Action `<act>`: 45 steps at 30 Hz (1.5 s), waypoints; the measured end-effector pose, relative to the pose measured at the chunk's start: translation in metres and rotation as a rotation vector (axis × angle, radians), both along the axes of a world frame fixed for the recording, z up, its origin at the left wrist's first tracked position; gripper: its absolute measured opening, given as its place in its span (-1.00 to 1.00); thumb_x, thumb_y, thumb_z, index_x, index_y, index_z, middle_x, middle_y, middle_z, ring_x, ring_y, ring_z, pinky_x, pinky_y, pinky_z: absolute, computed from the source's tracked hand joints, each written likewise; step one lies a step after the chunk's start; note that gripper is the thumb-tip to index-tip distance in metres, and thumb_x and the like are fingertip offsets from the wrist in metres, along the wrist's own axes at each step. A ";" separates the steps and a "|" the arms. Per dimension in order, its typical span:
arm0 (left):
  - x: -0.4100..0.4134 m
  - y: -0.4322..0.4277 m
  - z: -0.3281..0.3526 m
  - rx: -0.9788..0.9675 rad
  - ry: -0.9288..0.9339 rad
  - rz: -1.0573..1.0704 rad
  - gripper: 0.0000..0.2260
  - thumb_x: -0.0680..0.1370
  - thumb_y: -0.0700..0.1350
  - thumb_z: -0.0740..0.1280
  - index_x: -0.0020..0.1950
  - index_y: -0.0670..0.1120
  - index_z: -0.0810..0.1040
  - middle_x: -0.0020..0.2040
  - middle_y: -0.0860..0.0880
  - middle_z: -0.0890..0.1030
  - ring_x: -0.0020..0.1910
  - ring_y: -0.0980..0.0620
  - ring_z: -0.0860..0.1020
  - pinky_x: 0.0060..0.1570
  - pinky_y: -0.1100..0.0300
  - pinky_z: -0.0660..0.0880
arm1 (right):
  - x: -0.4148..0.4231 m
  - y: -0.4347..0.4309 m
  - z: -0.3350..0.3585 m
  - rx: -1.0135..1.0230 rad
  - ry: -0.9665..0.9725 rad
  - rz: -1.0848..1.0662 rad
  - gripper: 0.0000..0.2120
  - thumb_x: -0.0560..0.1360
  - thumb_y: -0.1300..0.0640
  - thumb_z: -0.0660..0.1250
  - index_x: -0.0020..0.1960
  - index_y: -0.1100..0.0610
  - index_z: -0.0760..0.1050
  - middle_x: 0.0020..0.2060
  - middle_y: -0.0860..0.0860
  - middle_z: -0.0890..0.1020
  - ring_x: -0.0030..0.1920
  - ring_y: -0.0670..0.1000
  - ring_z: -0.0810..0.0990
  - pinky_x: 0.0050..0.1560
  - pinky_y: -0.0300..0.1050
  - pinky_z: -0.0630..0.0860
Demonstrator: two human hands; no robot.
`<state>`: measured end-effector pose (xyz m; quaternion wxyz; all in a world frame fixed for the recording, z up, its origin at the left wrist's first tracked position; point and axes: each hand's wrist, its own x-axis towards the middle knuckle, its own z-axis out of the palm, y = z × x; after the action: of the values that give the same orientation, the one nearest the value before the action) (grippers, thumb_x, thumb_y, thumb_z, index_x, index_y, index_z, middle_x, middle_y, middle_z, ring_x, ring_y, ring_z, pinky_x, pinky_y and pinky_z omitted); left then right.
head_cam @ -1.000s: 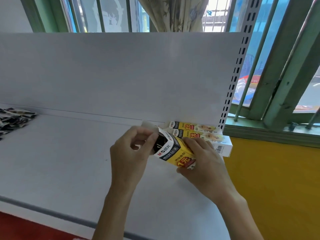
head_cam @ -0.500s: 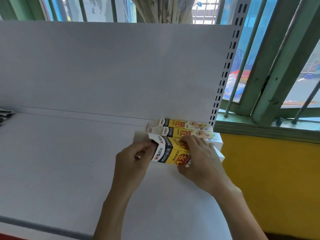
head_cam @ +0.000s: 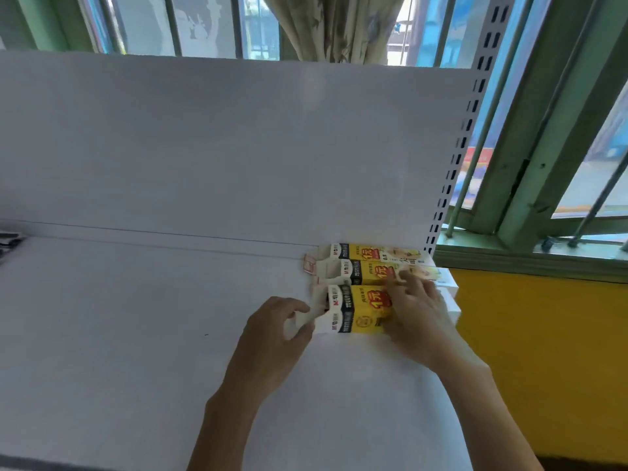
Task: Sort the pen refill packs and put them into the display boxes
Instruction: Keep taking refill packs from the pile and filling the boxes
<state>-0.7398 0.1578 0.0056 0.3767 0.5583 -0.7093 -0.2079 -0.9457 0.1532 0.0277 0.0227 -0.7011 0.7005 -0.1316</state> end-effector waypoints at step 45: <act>0.619 0.093 0.005 0.020 -0.208 0.844 -0.83 0.54 -0.05 0.28 0.12 0.04 0.55 -0.04 0.20 0.47 -0.03 0.23 0.46 -0.16 0.44 0.31 | 0.717 -0.023 -0.010 0.123 -0.495 0.940 -0.69 0.53 0.07 0.25 0.27 0.04 0.43 0.16 -0.08 0.52 0.12 -0.10 0.46 0.10 -0.12 0.46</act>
<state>-0.1212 0.2508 0.0102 0.3496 0.8211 -0.4509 0.0150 -0.2285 0.1302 0.0182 0.2850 -0.8845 0.2911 -0.2273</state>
